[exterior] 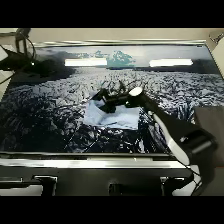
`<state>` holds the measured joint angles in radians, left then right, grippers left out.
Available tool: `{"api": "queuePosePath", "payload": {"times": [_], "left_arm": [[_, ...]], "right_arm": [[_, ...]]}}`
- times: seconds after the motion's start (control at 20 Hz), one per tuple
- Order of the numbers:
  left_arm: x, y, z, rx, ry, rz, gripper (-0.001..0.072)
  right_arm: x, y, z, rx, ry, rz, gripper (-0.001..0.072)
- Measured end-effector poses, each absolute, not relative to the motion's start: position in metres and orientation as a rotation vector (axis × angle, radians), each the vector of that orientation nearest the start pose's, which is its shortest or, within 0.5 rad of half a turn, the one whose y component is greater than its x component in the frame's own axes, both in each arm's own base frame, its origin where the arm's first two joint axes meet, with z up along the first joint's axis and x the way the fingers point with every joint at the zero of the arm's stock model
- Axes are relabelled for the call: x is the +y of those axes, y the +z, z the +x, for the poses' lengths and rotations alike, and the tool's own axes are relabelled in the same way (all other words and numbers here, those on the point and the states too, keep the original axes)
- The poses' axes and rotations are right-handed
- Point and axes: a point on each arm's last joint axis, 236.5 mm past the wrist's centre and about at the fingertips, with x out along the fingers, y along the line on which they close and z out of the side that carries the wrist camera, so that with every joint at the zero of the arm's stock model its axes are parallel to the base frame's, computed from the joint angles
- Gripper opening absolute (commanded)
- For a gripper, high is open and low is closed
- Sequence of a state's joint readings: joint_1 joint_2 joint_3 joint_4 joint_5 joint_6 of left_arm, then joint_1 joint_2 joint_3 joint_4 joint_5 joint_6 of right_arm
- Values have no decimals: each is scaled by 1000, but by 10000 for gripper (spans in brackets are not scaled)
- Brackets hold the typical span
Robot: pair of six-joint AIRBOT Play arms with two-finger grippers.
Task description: Fold the clothes and pants, and hang the long-sleeved shirts on hangers.
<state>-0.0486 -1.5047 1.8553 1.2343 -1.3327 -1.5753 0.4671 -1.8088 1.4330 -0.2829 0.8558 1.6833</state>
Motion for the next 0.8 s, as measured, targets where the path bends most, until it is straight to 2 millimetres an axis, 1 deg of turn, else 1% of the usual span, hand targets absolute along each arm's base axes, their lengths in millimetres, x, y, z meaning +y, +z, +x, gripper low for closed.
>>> {"api": "queuePosePath", "payload": {"times": [0.05, 0.1, 0.15, 0.2, 0.25, 0.3, 0.4, 0.45, 0.5, 0.55, 0.6, 0.65, 0.7, 0.75, 0.8], "left_arm": [[-98, 179, 477, 965, -307, -205, 20], [-97, 185, 474, 954, -310, -193, 20], [-97, 190, 472, 944, -315, -184, 20], [-96, 194, 470, 935, -318, -177, 20], [-96, 196, 468, 930, -321, -171, 20], [-96, 198, 466, 929, -325, -163, 20], [-96, 200, 465, 924, -328, -156, 20], [-96, 201, 465, 922, -330, -153, 20], [-96, 202, 464, 921, -331, -152, 20], [-96, 202, 464, 920, -332, -150, 20], [-96, 202, 464, 921, -332, -149, 20], [-96, 202, 463, 920, -332, -148, 21], [-96, 202, 463, 920, -332, -148, 21], [-96, 202, 463, 922, -333, -148, 21], [-96, 201, 462, 927, -334, -149, 20]], "right_arm": [[406, 6, 419, 1399, 595, 1169, 641], [404, 6, 423, 1389, 590, 1178, 641], [397, 8, 430, 1369, 585, 1182, 641], [381, 15, 441, 1334, 577, 1179, 641], [361, 24, 453, 1298, 565, 1171, 641], [335, 31, 464, 1270, 543, 1147, 641], [271, 38, 472, 1262, 463, 1063, 640], [234, 34, 469, 1286, 395, 995, 642], [199, 24, 461, 1327, 316, 919, 642], [167, 11, 448, 1382, 232, 846, 642], [139, -3, 433, 1443, 149, 784, 642], [119, -16, 420, 1487, 84, 745, 642], [108, -28, 412, 1514, 47, 740, 642], [105, -40, 403, 1539, 41, 746, 642], [107, -50, 397, 1557, 58, 764, 642]]}}
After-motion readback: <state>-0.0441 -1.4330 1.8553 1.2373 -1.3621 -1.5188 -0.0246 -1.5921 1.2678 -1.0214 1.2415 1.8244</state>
